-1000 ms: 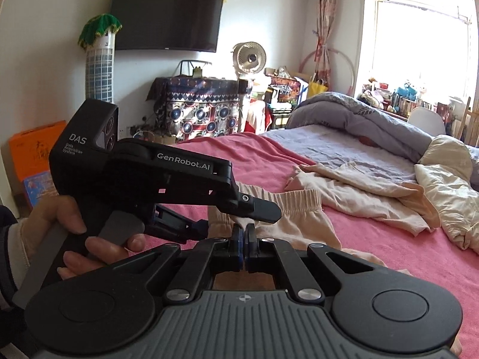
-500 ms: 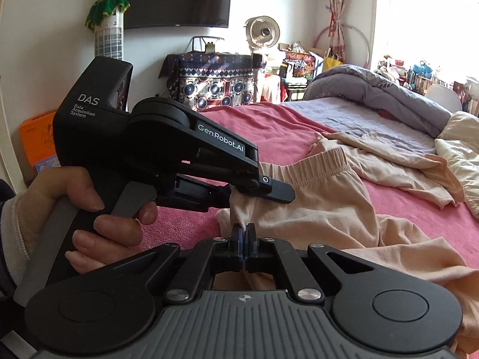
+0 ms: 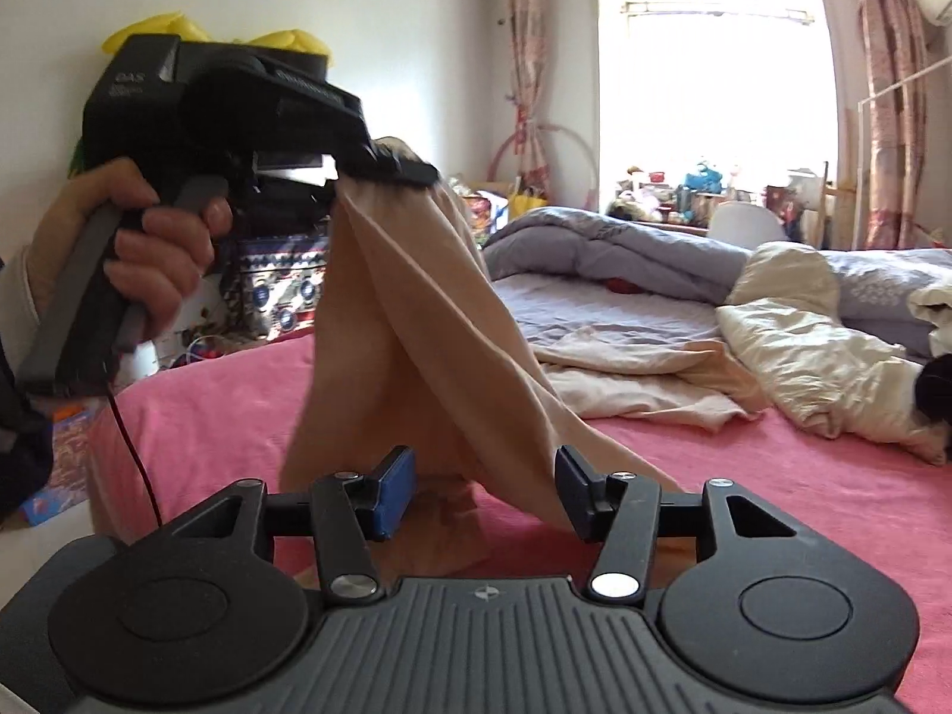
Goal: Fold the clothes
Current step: 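Lift the pants high with both grippers holding the waistband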
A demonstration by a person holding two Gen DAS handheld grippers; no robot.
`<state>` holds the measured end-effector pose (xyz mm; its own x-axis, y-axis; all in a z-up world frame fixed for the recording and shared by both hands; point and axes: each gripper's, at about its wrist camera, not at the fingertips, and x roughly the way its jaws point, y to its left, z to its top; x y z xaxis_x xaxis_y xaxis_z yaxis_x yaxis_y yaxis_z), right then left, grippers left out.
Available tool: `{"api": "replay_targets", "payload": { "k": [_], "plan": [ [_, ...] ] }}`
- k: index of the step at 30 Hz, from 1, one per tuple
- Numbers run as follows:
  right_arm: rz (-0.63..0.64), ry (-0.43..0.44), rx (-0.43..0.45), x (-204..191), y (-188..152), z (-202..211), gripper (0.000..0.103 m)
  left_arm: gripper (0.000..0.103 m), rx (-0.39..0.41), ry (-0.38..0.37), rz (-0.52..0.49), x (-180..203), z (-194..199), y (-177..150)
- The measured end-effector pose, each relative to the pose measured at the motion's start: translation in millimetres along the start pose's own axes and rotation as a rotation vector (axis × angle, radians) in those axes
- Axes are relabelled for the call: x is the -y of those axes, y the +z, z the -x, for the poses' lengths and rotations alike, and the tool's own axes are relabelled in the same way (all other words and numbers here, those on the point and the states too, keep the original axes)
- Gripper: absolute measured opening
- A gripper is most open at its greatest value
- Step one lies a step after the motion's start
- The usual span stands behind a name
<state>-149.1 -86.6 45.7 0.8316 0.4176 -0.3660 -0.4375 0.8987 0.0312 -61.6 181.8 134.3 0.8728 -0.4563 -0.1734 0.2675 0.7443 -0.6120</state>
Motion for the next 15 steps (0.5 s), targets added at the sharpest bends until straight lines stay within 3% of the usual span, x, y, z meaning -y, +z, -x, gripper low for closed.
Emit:
{"api": "replay_targets", "payload": {
  "k": [5,10,15],
  "plan": [
    [-0.061,-0.070,0.038,29,0,27,0.064,0.012,0.092,-0.025,-0.090,59,-1,50],
    [-0.007,-0.135,0.071,32,1,46,0.077,0.012,0.158,-0.055,-0.165,128,6,102],
    [-0.033,-0.074,0.136,39,11,67,0.083,0.012,0.235,-0.068,-0.269,201,24,155]
  ]
}}
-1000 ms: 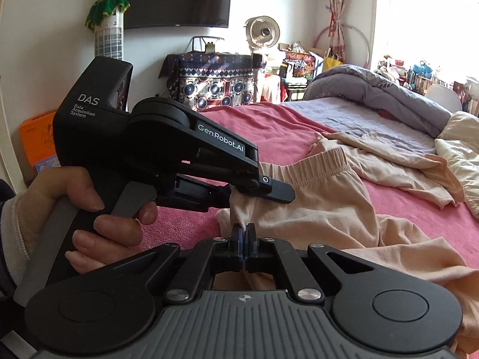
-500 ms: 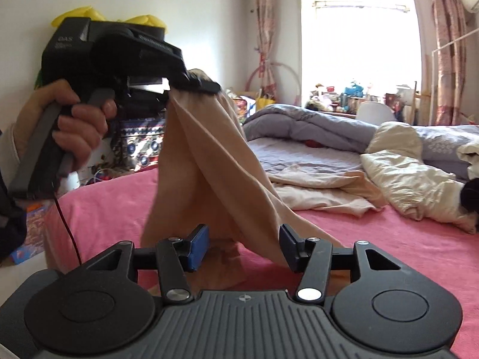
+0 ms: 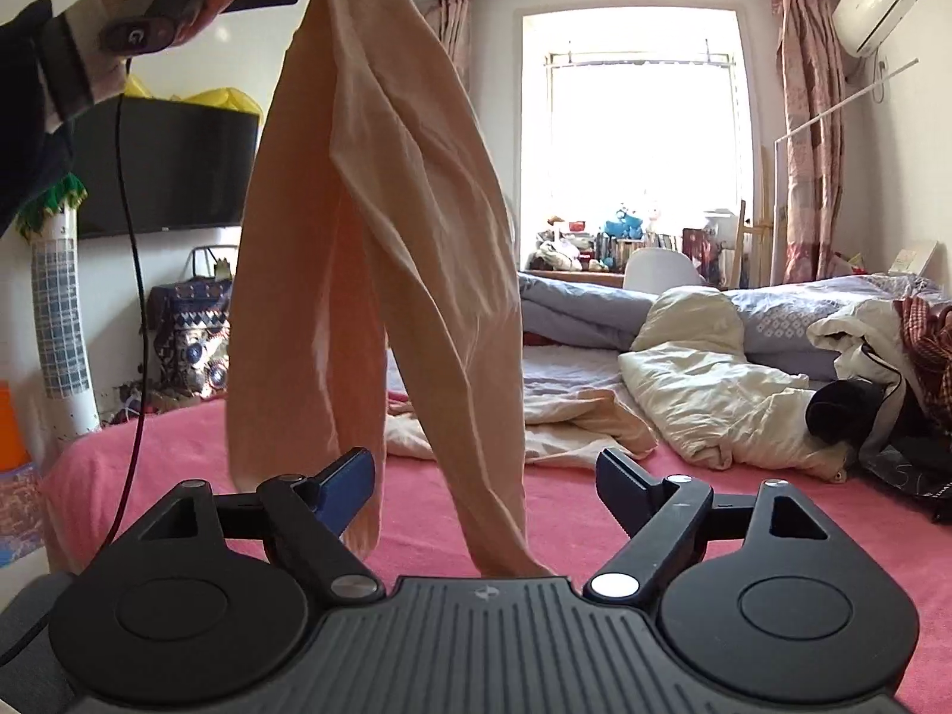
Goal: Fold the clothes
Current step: 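Lift the pants high with both grippers holding the waistband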
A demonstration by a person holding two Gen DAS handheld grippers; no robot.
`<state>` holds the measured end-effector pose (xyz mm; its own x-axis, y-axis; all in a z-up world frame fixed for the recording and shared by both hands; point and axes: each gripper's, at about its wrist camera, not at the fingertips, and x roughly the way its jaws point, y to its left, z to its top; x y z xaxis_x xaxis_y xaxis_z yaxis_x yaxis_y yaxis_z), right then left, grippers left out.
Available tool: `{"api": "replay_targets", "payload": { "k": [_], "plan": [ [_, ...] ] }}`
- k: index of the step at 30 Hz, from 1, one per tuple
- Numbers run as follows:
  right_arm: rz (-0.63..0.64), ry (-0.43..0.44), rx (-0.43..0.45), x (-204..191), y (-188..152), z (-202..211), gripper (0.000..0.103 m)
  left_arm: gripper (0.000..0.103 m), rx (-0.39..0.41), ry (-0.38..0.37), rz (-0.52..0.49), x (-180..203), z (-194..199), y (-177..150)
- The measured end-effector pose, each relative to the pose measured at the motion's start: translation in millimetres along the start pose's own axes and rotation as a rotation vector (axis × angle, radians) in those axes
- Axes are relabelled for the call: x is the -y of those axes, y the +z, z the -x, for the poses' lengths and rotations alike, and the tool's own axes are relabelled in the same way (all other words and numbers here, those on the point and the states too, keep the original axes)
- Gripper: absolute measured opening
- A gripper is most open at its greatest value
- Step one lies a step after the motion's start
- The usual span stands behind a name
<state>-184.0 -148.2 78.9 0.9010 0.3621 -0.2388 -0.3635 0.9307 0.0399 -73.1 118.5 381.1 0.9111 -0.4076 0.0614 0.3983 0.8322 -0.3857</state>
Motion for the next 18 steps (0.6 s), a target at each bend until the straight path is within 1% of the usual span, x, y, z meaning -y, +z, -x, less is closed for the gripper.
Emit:
{"api": "replay_targets", "payload": {
  "k": [3,5,7,9,10,11,12,13,15,16,18],
  "plan": [
    [-0.063,0.076,0.041,16,14,9,0.084,0.012,0.030,-0.010,-0.081,40,2,43],
    [-0.121,0.136,0.070,32,26,15,0.086,0.012,0.050,-0.028,-0.123,67,7,68],
    [-0.177,0.178,0.087,46,35,14,0.087,0.012,0.082,-0.041,-0.155,91,12,89],
    [-0.215,0.221,0.067,53,41,8,0.086,0.012,0.124,-0.042,-0.182,115,16,110],
    [-0.222,0.258,0.051,50,43,5,0.084,0.012,0.143,-0.037,-0.194,125,18,121],
    [-0.215,0.355,0.017,42,43,2,0.071,0.012,0.162,-0.032,-0.206,136,20,131],
    [-0.205,0.463,-0.020,34,44,-1,0.049,0.012,0.169,-0.029,-0.216,145,20,142],
    [-0.183,0.560,-0.062,22,43,-3,0.043,0.012,0.169,-0.029,-0.215,153,21,152],
    [-0.071,0.688,-0.112,-7,38,-1,0.040,0.012,0.160,-0.032,-0.200,165,22,166],
    [-0.024,0.713,-0.109,-17,36,3,0.039,0.012,0.158,-0.030,-0.200,171,23,171],
    [-0.032,0.711,-0.061,-16,42,10,0.038,0.012,0.165,-0.030,-0.224,182,30,175]
  ]
}}
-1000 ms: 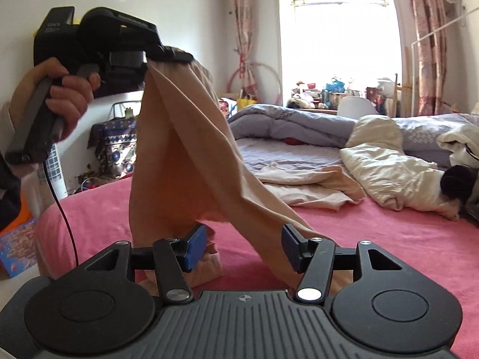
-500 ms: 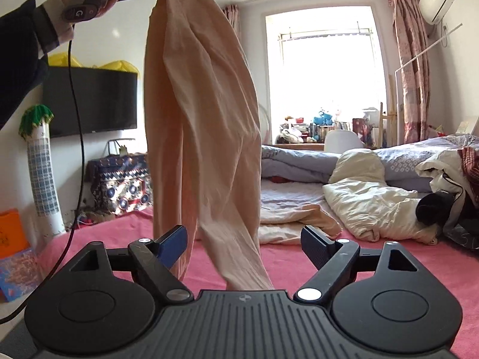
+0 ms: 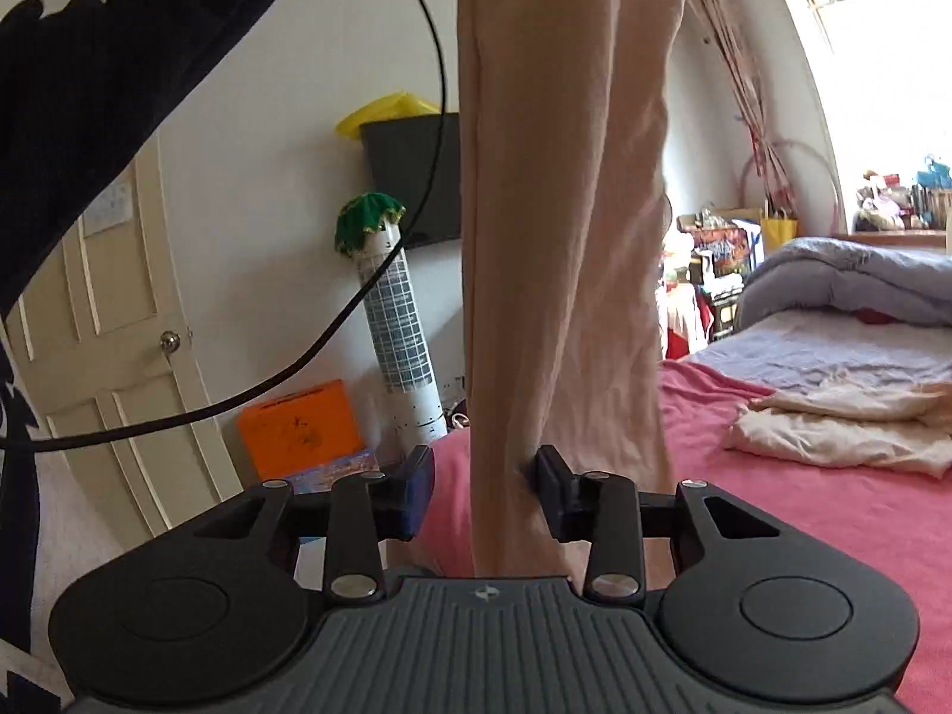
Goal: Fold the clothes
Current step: 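Lift the pants high with both grippers holding the waistband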
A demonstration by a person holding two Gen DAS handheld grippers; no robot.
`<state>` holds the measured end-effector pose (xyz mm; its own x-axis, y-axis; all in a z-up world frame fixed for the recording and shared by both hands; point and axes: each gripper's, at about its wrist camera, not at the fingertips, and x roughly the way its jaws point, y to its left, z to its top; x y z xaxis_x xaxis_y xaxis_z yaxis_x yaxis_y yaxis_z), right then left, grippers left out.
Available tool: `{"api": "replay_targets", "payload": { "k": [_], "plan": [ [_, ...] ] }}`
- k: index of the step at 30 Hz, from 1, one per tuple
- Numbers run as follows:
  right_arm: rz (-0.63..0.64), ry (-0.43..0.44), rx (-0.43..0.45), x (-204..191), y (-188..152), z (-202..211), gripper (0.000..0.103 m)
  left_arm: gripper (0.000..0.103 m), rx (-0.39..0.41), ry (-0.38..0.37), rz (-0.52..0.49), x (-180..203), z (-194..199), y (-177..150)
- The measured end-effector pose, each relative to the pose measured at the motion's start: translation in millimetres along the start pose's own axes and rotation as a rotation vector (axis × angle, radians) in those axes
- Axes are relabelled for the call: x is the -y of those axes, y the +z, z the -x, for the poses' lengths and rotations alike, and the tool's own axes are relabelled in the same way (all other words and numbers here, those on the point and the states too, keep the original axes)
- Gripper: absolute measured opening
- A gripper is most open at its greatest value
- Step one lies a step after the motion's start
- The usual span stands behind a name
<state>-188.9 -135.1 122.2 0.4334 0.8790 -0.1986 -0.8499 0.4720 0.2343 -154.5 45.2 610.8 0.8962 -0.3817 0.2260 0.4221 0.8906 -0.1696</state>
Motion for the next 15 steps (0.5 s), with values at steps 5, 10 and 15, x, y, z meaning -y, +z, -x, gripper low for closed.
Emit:
{"api": "replay_targets", "payload": {
  "k": [5,10,15],
  "plan": [
    [0.006,-0.155,0.220,22,43,32,0.040,0.012,0.005,-0.056,-0.017,8,15,1],
    [0.001,-0.066,0.019,33,34,-15,0.036,0.012,0.023,-0.120,-0.015,-3,30,-4],
    [-0.114,0.034,0.033,45,20,-10,0.030,0.012,0.030,-0.167,-0.104,-11,59,-7]
  ]
}}
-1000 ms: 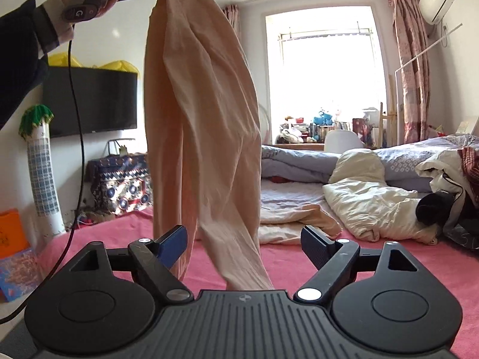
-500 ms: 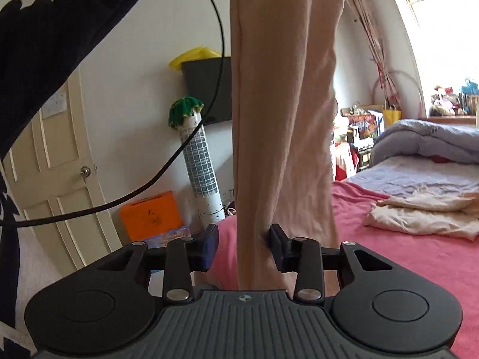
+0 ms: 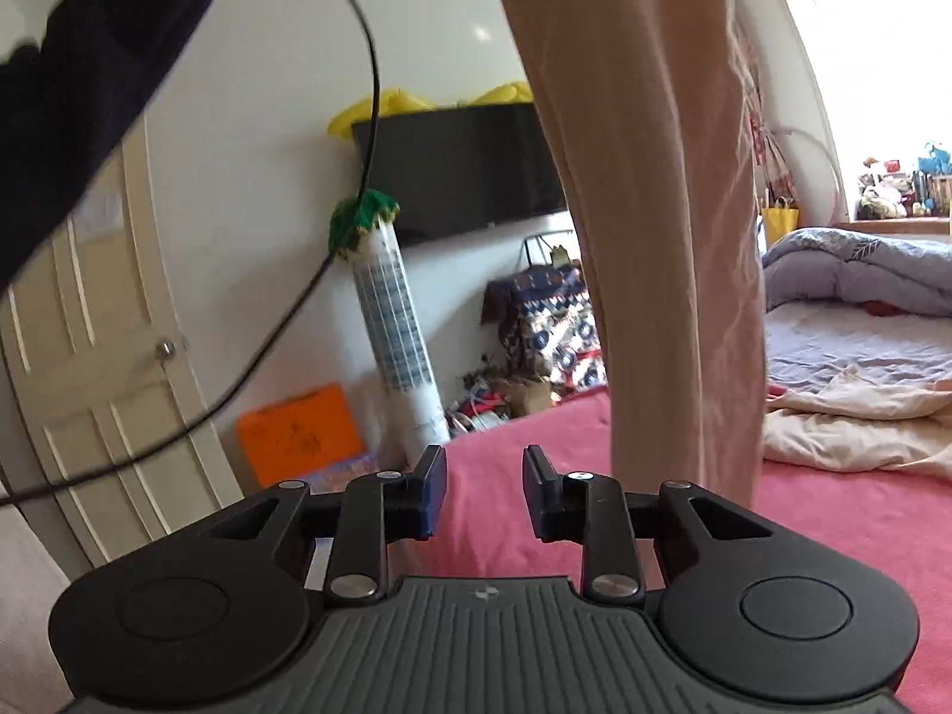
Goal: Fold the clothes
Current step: 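Lift the pants high with both grippers holding the waistband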
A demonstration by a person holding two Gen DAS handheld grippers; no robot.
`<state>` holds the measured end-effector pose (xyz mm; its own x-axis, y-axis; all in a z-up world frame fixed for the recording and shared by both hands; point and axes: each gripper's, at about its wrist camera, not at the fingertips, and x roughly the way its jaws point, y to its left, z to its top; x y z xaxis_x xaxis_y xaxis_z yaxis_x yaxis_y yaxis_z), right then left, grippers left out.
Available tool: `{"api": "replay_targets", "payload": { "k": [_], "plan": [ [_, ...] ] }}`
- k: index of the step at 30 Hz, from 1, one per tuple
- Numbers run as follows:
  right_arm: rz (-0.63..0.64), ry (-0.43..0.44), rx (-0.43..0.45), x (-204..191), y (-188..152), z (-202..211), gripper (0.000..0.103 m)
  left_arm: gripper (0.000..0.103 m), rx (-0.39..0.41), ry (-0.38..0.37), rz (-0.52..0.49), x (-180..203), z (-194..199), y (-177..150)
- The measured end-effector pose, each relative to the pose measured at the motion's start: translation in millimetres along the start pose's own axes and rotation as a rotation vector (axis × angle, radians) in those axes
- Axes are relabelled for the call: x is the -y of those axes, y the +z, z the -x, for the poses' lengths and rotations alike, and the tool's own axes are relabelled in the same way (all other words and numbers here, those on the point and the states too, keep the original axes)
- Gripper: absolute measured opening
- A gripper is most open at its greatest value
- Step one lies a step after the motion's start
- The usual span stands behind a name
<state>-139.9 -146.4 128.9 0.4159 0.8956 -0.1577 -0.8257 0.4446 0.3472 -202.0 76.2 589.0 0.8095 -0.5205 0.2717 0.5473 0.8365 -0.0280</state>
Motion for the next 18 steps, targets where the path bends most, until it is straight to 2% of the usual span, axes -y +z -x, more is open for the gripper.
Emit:
{"api": "replay_targets", "payload": {
  "k": [2,3,4,5,6,8,11,14,16,17,18],
  "plan": [
    [-0.082,-0.005,0.138,25,24,24,0.031,0.012,0.008,-0.031,-0.044,3,15,-1],
    [-0.110,-0.004,0.216,40,41,36,0.038,0.012,0.007,-0.053,-0.050,2,21,-2],
    [-0.133,0.000,0.283,56,55,43,0.045,0.012,0.005,-0.076,-0.055,2,26,-3],
    [-0.164,0.010,0.341,71,67,47,0.066,0.012,0.003,-0.099,-0.060,1,32,-4],
    [-0.218,0.051,0.405,92,82,48,0.086,0.012,-0.001,-0.128,-0.055,0,36,-5],
    [-0.330,0.182,0.472,127,103,40,0.092,0.012,-0.016,-0.179,-0.041,-1,46,-9],
    [-0.401,0.400,0.486,154,127,11,0.103,0.012,-0.030,-0.225,-0.056,-1,61,-15],
    [-0.460,0.573,0.465,164,141,-27,0.103,0.014,-0.033,-0.251,-0.076,-2,77,-24],
    [-0.491,0.676,0.444,169,147,-49,0.102,0.015,-0.039,-0.238,-0.093,-6,84,-29],
    [-0.504,0.689,0.447,169,149,-52,0.089,0.015,-0.043,-0.229,-0.102,-9,86,-31],
    [-0.504,0.684,0.455,168,150,-52,0.054,0.015,-0.048,-0.217,-0.104,-12,88,-33]
  ]
}}
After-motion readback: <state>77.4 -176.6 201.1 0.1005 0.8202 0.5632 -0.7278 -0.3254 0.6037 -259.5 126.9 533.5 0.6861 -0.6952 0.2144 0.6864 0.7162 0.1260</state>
